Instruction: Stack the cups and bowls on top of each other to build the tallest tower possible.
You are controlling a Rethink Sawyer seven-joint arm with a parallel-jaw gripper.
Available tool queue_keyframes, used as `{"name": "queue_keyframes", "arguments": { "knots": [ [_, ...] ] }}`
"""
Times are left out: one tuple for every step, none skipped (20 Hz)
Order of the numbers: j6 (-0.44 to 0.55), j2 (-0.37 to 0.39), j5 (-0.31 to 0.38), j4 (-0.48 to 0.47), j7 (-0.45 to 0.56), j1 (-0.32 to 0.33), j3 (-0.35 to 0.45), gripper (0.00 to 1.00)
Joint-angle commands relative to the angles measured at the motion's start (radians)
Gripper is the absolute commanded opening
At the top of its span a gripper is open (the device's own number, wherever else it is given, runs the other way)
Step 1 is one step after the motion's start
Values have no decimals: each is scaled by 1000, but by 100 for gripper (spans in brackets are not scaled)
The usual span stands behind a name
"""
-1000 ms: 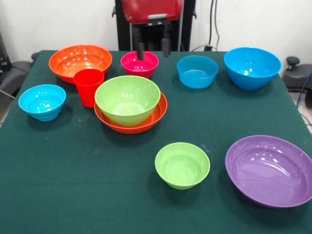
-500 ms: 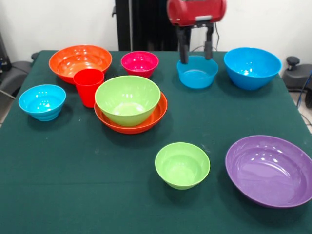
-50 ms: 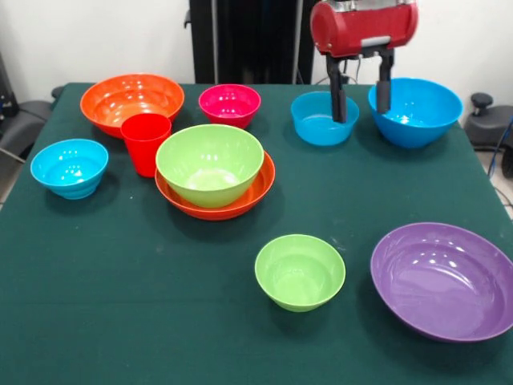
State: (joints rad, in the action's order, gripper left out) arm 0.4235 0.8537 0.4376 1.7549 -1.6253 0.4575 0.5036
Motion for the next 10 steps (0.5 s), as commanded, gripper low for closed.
{"name": "queue_keyframes", "arguments": {
  "knots": [
    [255,-105,-44,-278,-37,-53,-32,100],
    [288,-124,-41,-324,-32,-64,-38,100],
    [301,-127,-38,-337,-31,-67,-42,100],
    [324,-145,-32,-377,-33,-79,-51,100],
    [331,-153,-27,-393,-38,-85,-56,100],
    [350,-167,-17,-428,-56,-101,-74,100],
    [360,-175,-10,-447,-72,-112,-86,100],
    [369,-183,-3,-467,-88,-123,-98,100],
    [375,-187,1,-479,-103,-132,-110,100],
    [381,-191,5,-492,-117,-141,-122,100]
  ]
}}
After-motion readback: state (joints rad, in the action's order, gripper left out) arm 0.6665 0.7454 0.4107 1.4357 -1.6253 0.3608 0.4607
